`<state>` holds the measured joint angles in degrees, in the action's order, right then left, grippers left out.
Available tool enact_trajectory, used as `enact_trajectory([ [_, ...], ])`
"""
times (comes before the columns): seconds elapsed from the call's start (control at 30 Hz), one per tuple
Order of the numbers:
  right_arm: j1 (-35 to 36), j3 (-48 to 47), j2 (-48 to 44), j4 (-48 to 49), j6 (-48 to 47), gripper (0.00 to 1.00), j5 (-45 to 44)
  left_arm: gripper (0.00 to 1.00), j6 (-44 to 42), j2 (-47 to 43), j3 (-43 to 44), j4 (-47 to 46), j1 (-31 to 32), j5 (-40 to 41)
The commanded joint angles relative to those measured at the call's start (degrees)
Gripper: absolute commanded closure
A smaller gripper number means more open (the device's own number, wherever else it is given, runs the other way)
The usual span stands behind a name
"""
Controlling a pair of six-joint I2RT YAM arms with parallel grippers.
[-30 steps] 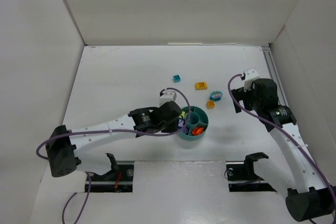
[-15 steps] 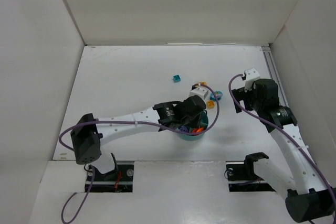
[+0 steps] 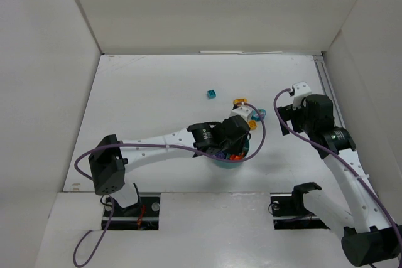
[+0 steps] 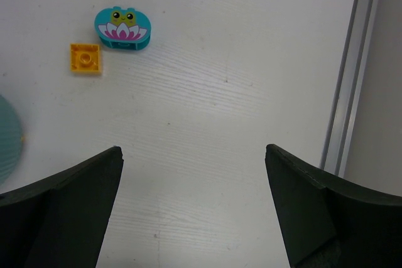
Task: Sort the legos into containers by color
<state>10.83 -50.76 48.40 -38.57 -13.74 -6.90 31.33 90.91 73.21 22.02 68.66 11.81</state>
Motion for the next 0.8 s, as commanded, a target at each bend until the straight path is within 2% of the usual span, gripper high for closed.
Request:
enact_trajectory([
  [0.0, -0.46, 0.22, -0.77, 1.65, -0.15, 0.0, 0.48, 0.62, -0.39, -1.96, 1.94, -0.05, 0.33, -0.12],
  [0.27, -0.46, 0.23, -1.29, 2.17, -0.15, 0.0, 1.88, 0.61, 0.13, -3.63, 1.94, -0.05, 0.33, 1.02],
  [0.3, -0.46, 0.23, -1.99, 2.88, -2.24, 0.0, 3.1, 0.58, 0.74, -4.25, 1.41, -0.05, 0.33, 1.98],
  [0.33, -0.46, 0.23, -2.0, 3.67, -3.74, 0.0, 7.73, 0.54, 1.53, -4.78, 1.41, 0.47, 0.33, 3.38],
  [0.43, -0.46, 2.06, -5.06, 8.5, -7.79, 0.0, 15.66, 0.31, 3.99, -7.94, -0.69, 1.79, -0.45, 7.06],
  [0.47, -0.46, 2.07, -5.68, 9.38, -8.41, 0.0, 18.47, 0.21, 6.7, -9.08, -1.48, 2.84, -1.42, 7.08],
  [0.5, 1.28, 2.07, -6.3, 10.6, -8.93, 0.0, 19.28, 0.15, 8.46, -11.79, -2.71, 3.46, -2.82, 7.08],
  [0.57, 3.83, 2.07, -7.35, 11.67, -9.82, 0.0, 20.33, 0.05, 12.16, -15.05, -8.15, 4.08, -8.61, 6.04],
  [0.6, 7.59, 2.07, -7.36, 12.19, -10.6, 0.0, 20.34, 0.0, 15.31, -18.46, -10.43, 4.08, -11.16, 5.16],
  [0.63, 10.06, 1.46, -7.36, 12.72, -10.61, 0.0, 19.73, 0.0, 16.73, -20.14, -12.72, 4.08, -13.97, 4.02],
  [0.67, 12.78, 0.76, -6.31, 13.25, -10.61, 0.0, 16.68, 0.0, 17.88, -21.55, -17.0, 4.08, -20.17, 1.22],
  [0.7, 15.94, 0.75, -5.43, 13.25, -11.13, 0.0, 14.56, 0.0, 19.02, -22.96, -19.05, 4.78, -23.45, 0.06],
  [0.73, 23.11, -0.99, -4.21, 13.25, -11.14, 0.0, 12.11, 0.0, 20.86, -25.58, -20.9, 5.31, -26.36, -0.99],
  [0.77, 27.01, -1.96, -0.63, 13.25, -11.14, 0.0, 9.47, 0.0, 21.75, -26.92, -24.13, 5.31, -31.96, -1.7],
])
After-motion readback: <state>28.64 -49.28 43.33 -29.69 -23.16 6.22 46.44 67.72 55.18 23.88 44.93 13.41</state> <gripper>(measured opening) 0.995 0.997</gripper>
